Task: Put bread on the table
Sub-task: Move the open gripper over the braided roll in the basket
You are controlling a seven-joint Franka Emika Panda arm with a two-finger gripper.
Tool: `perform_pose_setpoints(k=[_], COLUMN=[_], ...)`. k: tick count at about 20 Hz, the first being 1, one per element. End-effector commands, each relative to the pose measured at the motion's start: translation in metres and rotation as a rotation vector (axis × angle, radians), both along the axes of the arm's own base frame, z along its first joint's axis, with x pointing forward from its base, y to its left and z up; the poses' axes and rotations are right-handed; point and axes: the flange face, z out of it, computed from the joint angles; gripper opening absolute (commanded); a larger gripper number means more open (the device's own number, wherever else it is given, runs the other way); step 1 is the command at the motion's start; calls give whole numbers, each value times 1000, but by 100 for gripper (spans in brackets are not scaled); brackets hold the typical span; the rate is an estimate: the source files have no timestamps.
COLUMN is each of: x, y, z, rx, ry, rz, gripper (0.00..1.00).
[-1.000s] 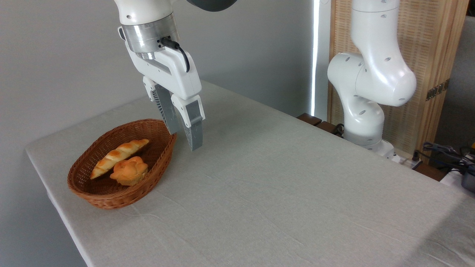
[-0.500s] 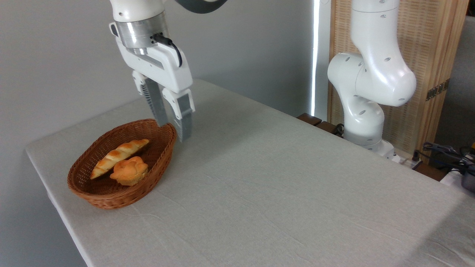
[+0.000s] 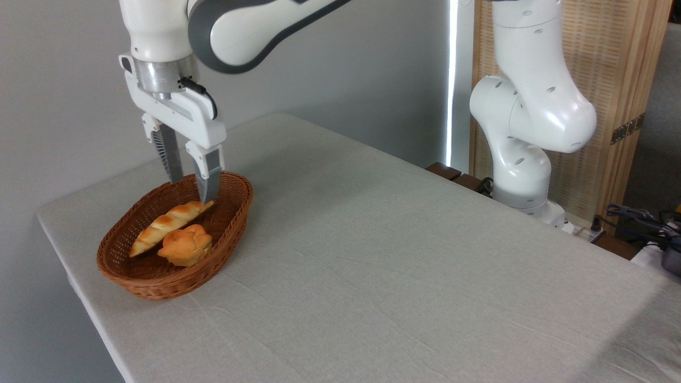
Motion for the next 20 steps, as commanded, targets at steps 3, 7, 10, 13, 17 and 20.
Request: perform_pose_setpoints(k=[3, 7, 10, 13, 17, 20], x=[11, 13, 8, 11, 18, 21], y=[-39, -48, -63, -65, -75, -74], z=[-26, -46, -59, -75, -89, -102], rx=[-89, -88, -92, -93, -117, -65], ry=[-38, -12, 13, 41, 4, -10], rz=[75, 57, 32, 32, 27, 23], gripper=[100, 100, 100, 100, 100, 100])
